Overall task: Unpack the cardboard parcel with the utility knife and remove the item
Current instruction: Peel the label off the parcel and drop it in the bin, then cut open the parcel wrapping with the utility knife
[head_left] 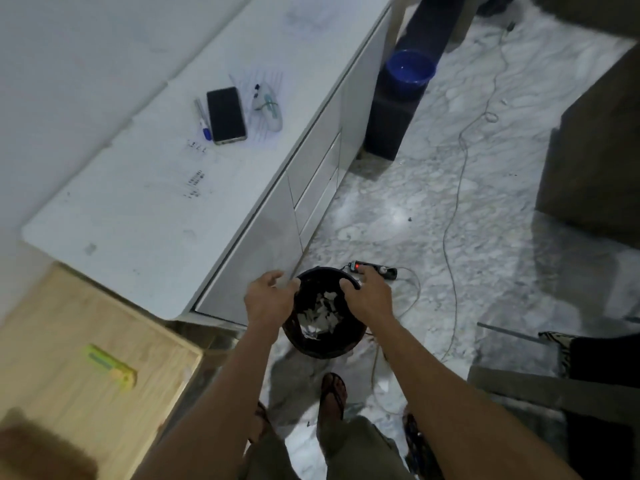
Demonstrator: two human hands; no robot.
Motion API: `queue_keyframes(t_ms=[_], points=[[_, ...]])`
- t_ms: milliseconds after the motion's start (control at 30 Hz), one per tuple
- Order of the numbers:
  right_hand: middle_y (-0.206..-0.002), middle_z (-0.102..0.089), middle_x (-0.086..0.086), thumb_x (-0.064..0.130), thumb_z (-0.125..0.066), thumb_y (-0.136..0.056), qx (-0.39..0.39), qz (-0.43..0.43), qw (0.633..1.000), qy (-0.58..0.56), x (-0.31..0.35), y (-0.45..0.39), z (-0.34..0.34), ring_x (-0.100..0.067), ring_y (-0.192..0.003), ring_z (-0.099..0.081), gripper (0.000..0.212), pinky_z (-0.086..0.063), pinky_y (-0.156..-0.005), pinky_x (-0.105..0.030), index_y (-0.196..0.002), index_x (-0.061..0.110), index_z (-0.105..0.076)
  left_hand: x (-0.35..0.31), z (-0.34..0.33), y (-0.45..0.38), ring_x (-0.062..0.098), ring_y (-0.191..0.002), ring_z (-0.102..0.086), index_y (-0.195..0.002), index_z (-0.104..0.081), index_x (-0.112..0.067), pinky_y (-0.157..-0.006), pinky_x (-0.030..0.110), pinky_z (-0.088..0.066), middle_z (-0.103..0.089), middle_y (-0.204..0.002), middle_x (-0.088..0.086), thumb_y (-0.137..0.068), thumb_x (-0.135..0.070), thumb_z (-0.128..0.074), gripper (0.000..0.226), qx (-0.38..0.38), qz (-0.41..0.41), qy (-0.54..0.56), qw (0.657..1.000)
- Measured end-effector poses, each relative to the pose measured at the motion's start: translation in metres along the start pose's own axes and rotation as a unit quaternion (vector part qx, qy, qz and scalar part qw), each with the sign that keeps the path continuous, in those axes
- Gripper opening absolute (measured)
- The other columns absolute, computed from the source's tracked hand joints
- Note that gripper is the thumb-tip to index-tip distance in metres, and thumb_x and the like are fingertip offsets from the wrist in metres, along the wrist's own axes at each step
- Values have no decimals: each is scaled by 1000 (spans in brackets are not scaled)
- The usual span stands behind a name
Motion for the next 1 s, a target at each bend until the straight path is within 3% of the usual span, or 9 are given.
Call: queue_keyframes(t_ms=[100, 233, 333, 400, 633, 767, 900, 1000], points=[[-141, -54, -7, 34, -60, -95, 23, 4, 999, -24, 17, 19, 4, -25, -127, -52, 52, -43, -99, -33, -141, 15, -46, -4, 19, 22, 21, -110, -63, -129, -65, -17, -88, 26, -44, -65, -127, 2, -87, -36, -75, 47, 4, -14, 17, 1000], [-132, -60, -2, 31, -62, -94, 55, 33, 997, -42, 39, 54, -8, -24, -118, -57, 45, -48, -100, -39, -137, 19, -51, 9, 57, 53, 16, -102, -61, -127, -65, -15, -92, 30, -50, -65, -123, 2, -87, -34, -76, 45, -6, -20, 81, 996], [-124, -62, -2, 26, -62, -94, 88, 61, 993, -51, 58, 86, -28, -22, -106, -59, 31, -52, -97, -42, -124, 21, -56, 28, 95, 74, 14, -95, -61, -120, -66, -14, -79, 23, -46, -65, -115, 2, -88, -28, -75, 36, -41, -20, 105, 993], [-124, -62, -2, 28, -62, -91, 106, 99, 989, -39, 74, 107, -47, -21, -108, -60, 38, -51, -98, -41, -127, 19, -57, 46, 124, 90, 12, -86, -61, -112, -69, -15, -68, 18, -45, -67, -105, 0, -87, -24, -76, 27, -84, -25, 117, 989], [-116, -66, -1, 23, -65, -88, 194, 209, 958, -12, 121, 200, -122, -24, -107, -65, 38, -52, -95, -38, -125, 18, -61, 148, 222, 166, 18, -91, -67, -118, -69, -19, -85, 32, -52, -67, -109, 1, -87, -33, -75, 35, -205, -3, 156, 966], [-121, -65, -2, 28, -66, -88, 239, 250, 938, 23, 125, 253, -162, -19, -109, -63, 44, -51, -100, -40, -130, 19, -58, 217, 259, 213, 19, -98, -64, -124, -63, -16, -82, 30, -46, -64, -112, 2, -91, -35, -70, 39, -252, 37, 182, 950], [-119, -68, -1, 30, -68, -85, 270, 268, 924, 43, 116, 299, -204, -21, -106, -65, 43, -54, -94, -44, -126, 22, -59, 269, 276, 258, 19, -90, -59, -122, -65, -17, -77, 32, -45, -64, -103, -1, -93, -38, -67, 36, -311, 101, 173, 929], [-122, -66, -1, 30, -67, -87, 283, 283, 914, 64, 111, 322, -229, -20, -105, -63, 42, -51, -92, -35, -128, 22, -59, 296, 280, 276, 22, -94, -63, -124, -66, -17, -86, 39, -54, -67, -107, 1, -92, -38, -68, 38, -341, 120, 189, 913]])
Point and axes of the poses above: each hand's wrist, its own y-axis away from the middle knuckle, its own z-axis out of the back of the hand, x = y × z, the point moved 2 cm from there along -y, towards the middle knuckle
